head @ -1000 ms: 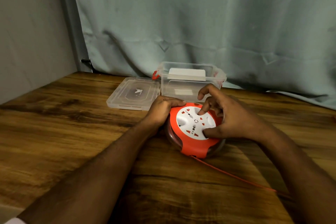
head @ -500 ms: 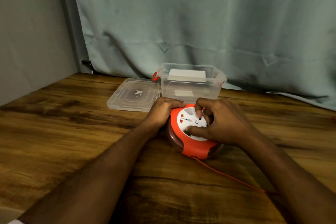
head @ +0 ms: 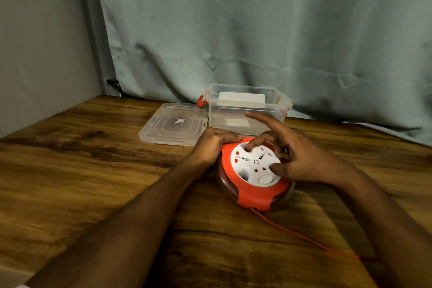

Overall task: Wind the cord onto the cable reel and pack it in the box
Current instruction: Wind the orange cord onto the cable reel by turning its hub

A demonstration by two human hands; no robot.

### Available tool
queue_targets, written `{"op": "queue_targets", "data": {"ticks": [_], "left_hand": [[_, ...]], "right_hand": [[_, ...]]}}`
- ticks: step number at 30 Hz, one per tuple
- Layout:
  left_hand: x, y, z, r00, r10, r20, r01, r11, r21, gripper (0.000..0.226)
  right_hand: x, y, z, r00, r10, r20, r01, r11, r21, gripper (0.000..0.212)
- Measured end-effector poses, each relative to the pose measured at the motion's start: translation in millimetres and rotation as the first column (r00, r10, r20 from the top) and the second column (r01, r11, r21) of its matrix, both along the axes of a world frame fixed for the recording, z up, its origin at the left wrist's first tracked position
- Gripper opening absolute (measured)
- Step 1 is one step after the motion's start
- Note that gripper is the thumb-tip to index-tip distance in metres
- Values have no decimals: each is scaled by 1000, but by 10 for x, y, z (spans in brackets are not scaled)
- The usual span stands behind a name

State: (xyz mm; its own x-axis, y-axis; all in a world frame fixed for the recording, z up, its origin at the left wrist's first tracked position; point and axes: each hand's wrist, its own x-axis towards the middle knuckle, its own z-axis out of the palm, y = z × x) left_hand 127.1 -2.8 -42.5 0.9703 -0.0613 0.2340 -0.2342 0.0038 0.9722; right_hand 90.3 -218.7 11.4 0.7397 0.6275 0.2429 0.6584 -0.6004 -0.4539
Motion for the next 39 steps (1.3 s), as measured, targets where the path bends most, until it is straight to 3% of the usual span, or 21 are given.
{"op": "queue_targets", "data": {"ticks": [13,16,22,25,29,34,36,39], "left_hand": [[-15,-5,5,998,4,-57,-5,1000,-6,13],[-7,-6,5,998,12,-65,-13,1000,-6,12],[0,-12,-4,995,20,-99,-26,998,-62,14],[4,-17,-3,996,3,-95,-10,997,-74,11],[6,-13,-5,999,8,-45,-10,998,-60,16],[25,-8,-8,1000,3,-9,-3,1000,-19,17],[33,-9,-18,1000,0,-18,0,1000,-25,15],[35,-8,-27,999,-20,-39,18,998,-63,13]], "right_hand": [[8,-51,5,999,-33,-8,33,999,25,119],[-12,-36,0,996,-94,-7,94,996,-7,104],[-21,4,-13,982,-158,106,168,982,-90,46],[0,13,-36,972,-187,139,200,976,-86,41],[0,88,-96,951,-229,207,249,966,-72,58],[-43,187,-95,919,-291,267,326,940,-98,62],[-61,183,-90,923,-276,268,310,946,-94,56],[-63,115,-58,959,-169,227,167,985,29,23]]}}
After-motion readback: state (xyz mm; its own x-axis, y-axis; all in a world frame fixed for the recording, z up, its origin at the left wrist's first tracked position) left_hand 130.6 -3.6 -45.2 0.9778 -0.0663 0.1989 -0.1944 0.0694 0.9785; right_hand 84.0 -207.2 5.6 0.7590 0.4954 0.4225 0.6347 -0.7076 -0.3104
